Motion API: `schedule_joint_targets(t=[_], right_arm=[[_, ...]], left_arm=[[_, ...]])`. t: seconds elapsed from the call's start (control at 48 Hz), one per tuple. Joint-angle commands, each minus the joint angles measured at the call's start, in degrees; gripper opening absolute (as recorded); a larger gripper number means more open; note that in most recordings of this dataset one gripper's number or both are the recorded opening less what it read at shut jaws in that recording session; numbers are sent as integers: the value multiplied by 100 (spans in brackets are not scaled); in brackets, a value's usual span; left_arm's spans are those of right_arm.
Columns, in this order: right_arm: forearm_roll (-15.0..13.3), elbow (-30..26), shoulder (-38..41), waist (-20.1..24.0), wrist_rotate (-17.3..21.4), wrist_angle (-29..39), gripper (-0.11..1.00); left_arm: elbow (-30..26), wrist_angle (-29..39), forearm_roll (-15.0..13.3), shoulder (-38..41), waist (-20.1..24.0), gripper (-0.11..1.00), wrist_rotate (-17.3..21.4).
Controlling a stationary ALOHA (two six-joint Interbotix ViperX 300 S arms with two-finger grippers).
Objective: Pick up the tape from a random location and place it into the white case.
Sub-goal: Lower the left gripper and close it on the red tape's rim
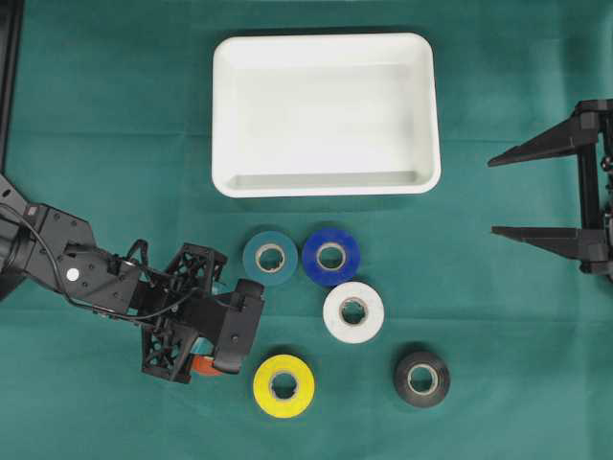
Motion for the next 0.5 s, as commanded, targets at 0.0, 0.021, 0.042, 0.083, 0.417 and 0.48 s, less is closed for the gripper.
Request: schedule_joint_targets(t=[0.0, 0.021, 0.042, 0.083, 0.417, 0.48], right_arm=[[0, -123, 18, -9, 0, -18, 90], [0, -123, 18, -9, 0, -18, 90], [0, -123, 18, 0, 0, -18, 90], [0, -123, 18, -9, 0, -26, 90], [0, -123, 18, 0, 0, -18, 90], [9, -132, 18, -9, 0, -18, 90]], left_arm=[[-88, 9, 9, -97, -9, 22, 9], [-97, 9, 9, -97, -9, 22, 9], [-97, 9, 18, -97, -18, 22, 9], [-114, 18, 9, -97, -9, 22, 9], [-176, 149, 9, -211, -44, 22, -9], [-220, 229, 0, -299, -53, 22, -18]])
